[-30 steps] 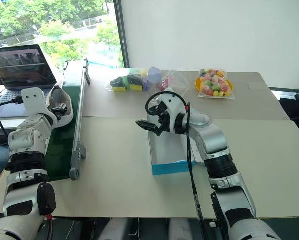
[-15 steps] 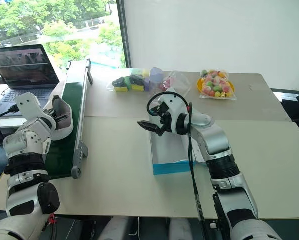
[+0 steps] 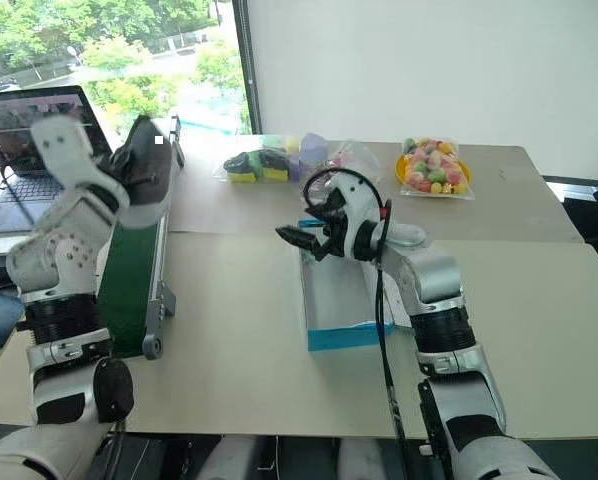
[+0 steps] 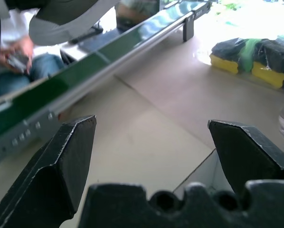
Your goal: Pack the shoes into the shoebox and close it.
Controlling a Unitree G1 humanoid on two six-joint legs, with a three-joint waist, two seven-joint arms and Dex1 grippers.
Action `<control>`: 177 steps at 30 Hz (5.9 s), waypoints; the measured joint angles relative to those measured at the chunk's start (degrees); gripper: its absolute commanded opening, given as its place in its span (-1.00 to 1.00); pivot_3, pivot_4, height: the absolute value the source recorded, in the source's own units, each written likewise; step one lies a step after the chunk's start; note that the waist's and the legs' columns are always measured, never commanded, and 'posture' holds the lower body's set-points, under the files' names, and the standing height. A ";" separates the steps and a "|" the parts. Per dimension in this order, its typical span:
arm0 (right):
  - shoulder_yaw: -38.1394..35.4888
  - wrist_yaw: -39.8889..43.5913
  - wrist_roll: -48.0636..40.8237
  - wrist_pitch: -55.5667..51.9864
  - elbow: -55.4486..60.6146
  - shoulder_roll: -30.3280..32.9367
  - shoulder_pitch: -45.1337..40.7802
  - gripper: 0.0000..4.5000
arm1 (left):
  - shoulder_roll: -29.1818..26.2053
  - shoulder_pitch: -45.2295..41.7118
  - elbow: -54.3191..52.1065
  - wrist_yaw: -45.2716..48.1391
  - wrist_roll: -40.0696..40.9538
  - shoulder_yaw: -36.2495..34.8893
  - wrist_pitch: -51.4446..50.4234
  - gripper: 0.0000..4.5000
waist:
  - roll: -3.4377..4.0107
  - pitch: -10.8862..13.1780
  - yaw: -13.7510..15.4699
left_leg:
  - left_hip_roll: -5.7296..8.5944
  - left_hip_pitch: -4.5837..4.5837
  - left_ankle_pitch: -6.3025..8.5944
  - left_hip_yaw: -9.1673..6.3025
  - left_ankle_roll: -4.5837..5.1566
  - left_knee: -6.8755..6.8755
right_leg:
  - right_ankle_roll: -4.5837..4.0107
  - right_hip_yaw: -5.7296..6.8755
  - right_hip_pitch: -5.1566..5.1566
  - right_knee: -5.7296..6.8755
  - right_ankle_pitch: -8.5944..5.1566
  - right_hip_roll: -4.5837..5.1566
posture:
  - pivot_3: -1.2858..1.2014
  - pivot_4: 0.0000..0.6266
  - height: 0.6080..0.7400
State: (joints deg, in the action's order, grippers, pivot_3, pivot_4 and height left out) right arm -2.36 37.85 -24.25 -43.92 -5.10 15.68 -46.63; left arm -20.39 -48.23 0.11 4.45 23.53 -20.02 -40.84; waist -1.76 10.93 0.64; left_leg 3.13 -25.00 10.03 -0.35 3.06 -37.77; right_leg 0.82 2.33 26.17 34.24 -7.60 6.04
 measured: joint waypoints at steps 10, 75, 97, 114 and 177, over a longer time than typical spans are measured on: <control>-27.19 -21.11 -22.23 -13.06 -10.29 -9.61 -10.74 1.00 | 12.58 -4.99 -3.91 -0.01 4.69 8.70 -4.49 -0.98 | 0.00 0.00 0.04 | -0.10 -0.09 -0.28 0.02 0.50 0.00 | 0.02 -0.04 -0.03 -0.16 0.12 -0.25 | 0.03 -0.52 0.97; 8.94 -29.28 -9.53 -35.92 8.14 15.94 -1.30 -0.91 | -27.61 9.49 -24.01 49.51 8.84 28.43 -7.65 0.09 | 0.23 0.14 -1.22 | -0.94 -0.25 -0.33 0.55 0.60 -0.02 | -0.44 -0.15 0.17 -0.34 -0.30 -0.84 | 0.03 -0.52 0.97; 18.60 -21.66 8.03 -22.69 -0.04 12.22 -3.52 0.99 | -26.78 10.25 -24.50 47.75 7.10 28.05 -7.89 0.09 | 0.22 0.13 -1.34 | -0.97 -0.23 -0.34 0.56 0.60 -0.06 | -0.16 -0.14 0.16 -0.27 -0.13 -0.87 | 0.03 -0.52 0.97; 11.74 -2.29 2.81 -11.69 8.91 13.63 -12.39 0.99 | -22.82 10.14 -21.47 31.46 3.45 19.44 -15.12 0.09 | 0.22 0.13 -1.36 | -1.00 -0.19 -0.33 0.51 0.59 -0.06 | 0.00 -0.07 0.15 -0.24 -0.03 -0.92 | 0.03 -0.52 0.97; 10.76 4.62 13.95 20.76 -15.39 -0.19 -4.26 1.00 | -5.02 23.07 -16.09 -3.20 -12.56 -0.26 -13.03 0.98 | 0.17 0.10 -1.35 | -1.04 -0.01 -0.15 0.53 -0.08 -0.06 | -0.18 -0.11 0.12 -0.17 0.23 -0.89 | 0.03 -0.52 0.97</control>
State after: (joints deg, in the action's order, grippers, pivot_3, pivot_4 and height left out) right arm 8.40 42.47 -10.31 -23.16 -20.49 15.49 -50.89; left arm -25.41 -25.16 -15.98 1.25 10.96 -20.29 -53.87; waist -1.60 11.03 -0.71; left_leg 2.09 -25.01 9.87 0.18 2.97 -37.83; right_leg 0.64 2.22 26.28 34.07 -7.37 5.16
